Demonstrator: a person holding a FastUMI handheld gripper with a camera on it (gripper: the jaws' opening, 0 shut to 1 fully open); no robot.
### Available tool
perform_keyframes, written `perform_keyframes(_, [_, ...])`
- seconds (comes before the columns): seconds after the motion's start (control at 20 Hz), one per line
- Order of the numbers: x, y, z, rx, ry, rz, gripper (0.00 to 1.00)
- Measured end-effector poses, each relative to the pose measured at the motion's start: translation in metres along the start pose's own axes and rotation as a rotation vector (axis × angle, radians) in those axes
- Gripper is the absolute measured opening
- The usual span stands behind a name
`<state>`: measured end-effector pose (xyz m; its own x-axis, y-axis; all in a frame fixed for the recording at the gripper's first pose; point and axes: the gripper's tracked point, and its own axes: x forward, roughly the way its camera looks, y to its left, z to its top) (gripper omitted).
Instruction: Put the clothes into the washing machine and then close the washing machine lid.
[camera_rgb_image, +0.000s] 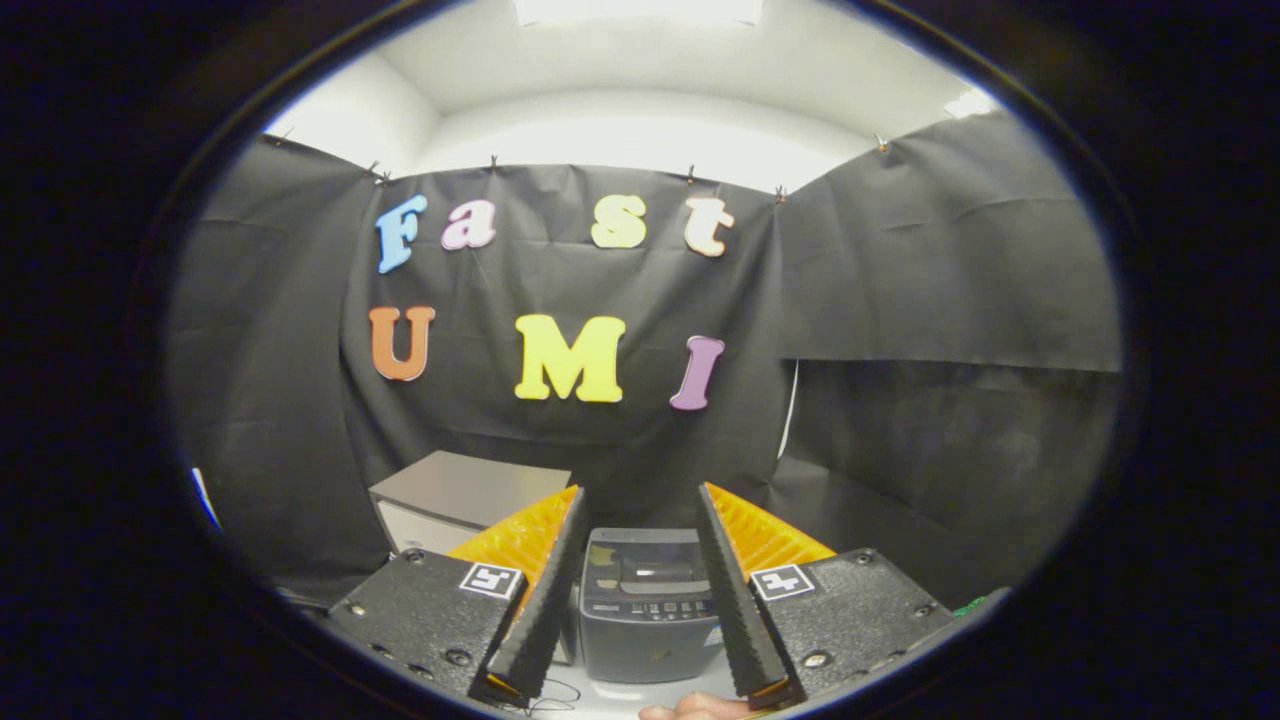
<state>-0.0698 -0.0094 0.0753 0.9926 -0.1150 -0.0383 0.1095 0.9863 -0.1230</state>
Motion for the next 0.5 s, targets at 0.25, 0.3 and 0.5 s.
perform_keyframes(0.25, [-0.057, -0.023, -0.006, 0.001, -0.054, 0.008, 0.7])
perform_keyframes(0.3, [-0.066, -0.026, -0.008, 0.008, -0.06, 0.014, 0.7])
perform_keyframes(0.5, [-0.089, -0.039, -0.014, 0.025, -0.081, 0.037, 0.7])
